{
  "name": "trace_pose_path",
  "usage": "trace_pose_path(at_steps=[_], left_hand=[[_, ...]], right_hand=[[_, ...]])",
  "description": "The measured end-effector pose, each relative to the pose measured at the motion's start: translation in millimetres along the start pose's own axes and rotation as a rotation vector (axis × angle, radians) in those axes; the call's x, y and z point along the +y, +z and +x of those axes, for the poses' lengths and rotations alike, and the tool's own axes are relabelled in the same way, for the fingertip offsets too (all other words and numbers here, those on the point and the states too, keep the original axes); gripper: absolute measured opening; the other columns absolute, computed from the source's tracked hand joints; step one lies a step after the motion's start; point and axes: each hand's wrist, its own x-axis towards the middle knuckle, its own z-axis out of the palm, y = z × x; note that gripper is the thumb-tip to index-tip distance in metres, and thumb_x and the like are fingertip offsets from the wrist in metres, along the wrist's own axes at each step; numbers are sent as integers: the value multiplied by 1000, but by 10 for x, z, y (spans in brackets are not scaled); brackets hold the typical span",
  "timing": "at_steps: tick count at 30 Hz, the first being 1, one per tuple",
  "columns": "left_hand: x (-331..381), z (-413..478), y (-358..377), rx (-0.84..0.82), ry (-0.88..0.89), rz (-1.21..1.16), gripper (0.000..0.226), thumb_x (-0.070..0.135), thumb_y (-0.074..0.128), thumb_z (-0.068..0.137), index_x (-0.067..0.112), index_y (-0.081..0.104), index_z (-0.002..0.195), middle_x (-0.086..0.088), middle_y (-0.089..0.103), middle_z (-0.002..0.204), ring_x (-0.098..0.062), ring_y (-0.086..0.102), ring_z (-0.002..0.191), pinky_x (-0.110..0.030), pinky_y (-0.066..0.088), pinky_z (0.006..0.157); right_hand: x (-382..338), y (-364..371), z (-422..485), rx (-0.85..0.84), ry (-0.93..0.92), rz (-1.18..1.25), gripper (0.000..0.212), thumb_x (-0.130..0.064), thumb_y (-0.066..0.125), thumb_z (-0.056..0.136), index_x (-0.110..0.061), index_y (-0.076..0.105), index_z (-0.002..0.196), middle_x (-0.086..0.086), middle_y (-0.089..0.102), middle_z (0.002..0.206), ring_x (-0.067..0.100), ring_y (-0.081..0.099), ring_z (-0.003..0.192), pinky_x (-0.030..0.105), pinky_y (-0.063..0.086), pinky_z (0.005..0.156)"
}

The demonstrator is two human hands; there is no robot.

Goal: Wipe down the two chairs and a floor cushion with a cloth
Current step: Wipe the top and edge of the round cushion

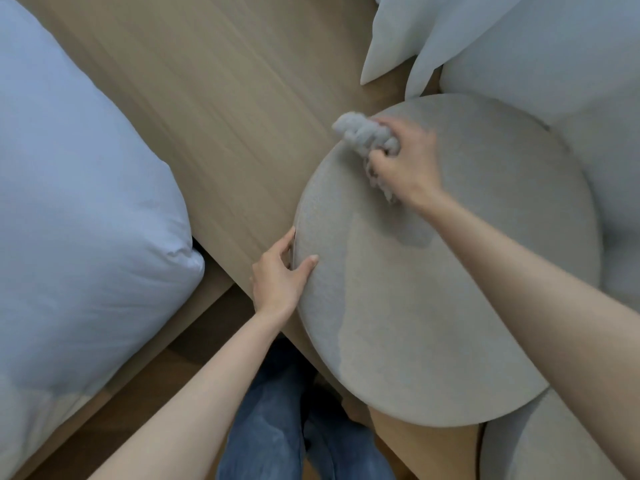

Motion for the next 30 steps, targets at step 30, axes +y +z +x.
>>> trace_pose_path(at_steps=[30], left_hand=[[-262, -340, -94, -183, -95, -297, 43, 3, 53, 95, 19, 52, 135, 2, 53, 134, 9, 56, 83, -17, 56, 74]], right_hand=[[-70, 317, -1534, -268, -285, 76, 44, -3, 64, 74, -13, 68, 116, 2, 67, 120, 26, 60, 110, 39, 38, 94]])
